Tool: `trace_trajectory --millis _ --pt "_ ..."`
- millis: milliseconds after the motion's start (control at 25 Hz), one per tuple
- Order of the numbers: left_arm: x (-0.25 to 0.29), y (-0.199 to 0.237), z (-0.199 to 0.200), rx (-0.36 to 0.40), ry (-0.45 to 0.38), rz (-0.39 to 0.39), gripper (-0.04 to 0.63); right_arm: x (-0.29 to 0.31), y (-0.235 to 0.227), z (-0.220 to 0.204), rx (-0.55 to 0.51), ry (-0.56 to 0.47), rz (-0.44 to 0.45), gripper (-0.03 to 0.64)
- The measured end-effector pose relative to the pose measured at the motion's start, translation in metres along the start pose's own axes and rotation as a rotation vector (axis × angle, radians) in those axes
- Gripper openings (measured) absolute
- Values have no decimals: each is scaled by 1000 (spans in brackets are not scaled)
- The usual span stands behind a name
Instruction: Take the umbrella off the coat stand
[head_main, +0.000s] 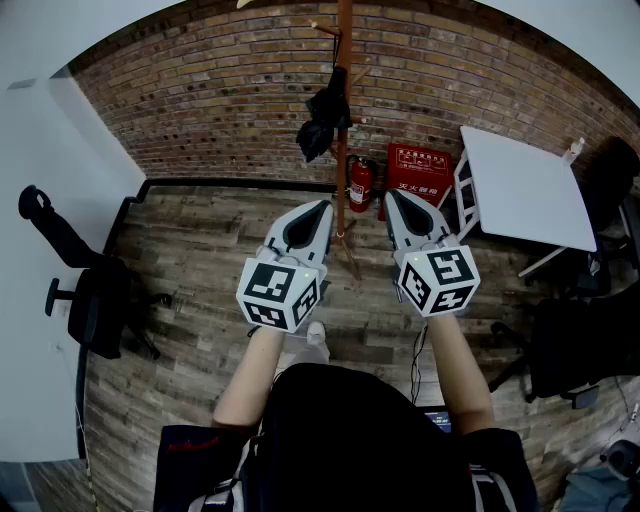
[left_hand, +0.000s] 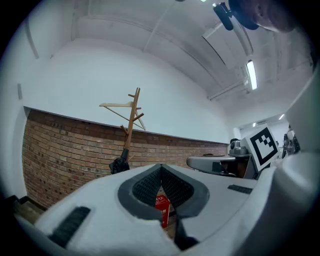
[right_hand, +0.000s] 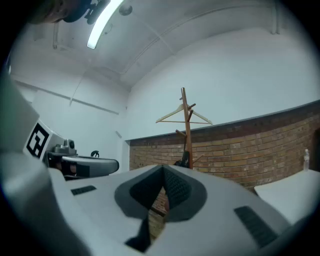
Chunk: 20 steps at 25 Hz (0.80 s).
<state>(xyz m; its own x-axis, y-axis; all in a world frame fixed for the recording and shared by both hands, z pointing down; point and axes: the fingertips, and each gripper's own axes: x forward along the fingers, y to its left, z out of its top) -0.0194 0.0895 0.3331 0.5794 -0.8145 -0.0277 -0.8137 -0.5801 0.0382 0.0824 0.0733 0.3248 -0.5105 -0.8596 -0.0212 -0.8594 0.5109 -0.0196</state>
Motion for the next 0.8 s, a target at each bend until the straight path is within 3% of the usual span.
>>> trace_trajectory --millis 800 --pt "0 1 -7 -22 9 9 17 -5 3 -5 57 -16 21 28"
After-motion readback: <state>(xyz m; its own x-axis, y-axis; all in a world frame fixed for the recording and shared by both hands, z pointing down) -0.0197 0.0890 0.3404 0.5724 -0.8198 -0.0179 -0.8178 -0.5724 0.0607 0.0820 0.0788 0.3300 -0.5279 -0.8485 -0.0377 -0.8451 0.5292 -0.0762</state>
